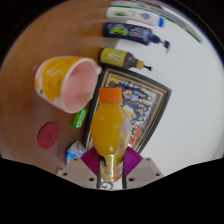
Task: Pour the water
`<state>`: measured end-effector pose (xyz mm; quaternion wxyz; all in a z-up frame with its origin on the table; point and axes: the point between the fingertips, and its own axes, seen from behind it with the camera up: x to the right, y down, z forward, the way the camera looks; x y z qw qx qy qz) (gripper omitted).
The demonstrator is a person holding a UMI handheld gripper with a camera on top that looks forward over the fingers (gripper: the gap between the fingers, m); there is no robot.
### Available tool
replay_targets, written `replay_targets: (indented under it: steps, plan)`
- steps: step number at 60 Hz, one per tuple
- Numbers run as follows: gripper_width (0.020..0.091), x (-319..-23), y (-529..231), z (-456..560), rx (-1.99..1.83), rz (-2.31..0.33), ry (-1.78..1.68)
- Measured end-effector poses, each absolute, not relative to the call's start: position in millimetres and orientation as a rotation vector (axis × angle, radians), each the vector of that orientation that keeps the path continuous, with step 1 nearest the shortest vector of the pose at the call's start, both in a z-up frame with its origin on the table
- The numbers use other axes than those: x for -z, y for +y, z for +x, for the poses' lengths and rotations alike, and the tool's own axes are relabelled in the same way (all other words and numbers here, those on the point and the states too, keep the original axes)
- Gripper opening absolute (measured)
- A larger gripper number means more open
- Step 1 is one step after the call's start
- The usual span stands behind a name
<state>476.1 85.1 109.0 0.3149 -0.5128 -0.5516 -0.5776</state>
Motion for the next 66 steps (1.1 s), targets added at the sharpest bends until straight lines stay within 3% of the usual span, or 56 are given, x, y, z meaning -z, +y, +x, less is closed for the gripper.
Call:
replay_targets:
  steps: [15,22,33,50,56,61,64,66]
  plan:
    - [0.028,-129.4,69.3,483.1,0.886,-1.741,-0.879]
    - [0.0279,-125.3,63.3,484.1,0.535,-1.855,-0.584]
    - [0.028,-77.3,65.1,491.3,0.114,-1.977,-0.229]
    - [0.0286,2.2,81.2,497.2,-0.088,-2.035,-0.047]
    - [0.033,2.4,79.3,500.7,-0.087,-1.981,-0.024]
    - [0.043,4.8,77.3,501.4,-0.083,-1.971,-0.012]
    - [0.0513,12.3,74.7,501.7,-0.083,-2.002,-0.006]
    - [0.0634,21.5,69.7,501.3,-0.088,-2.049,0.0]
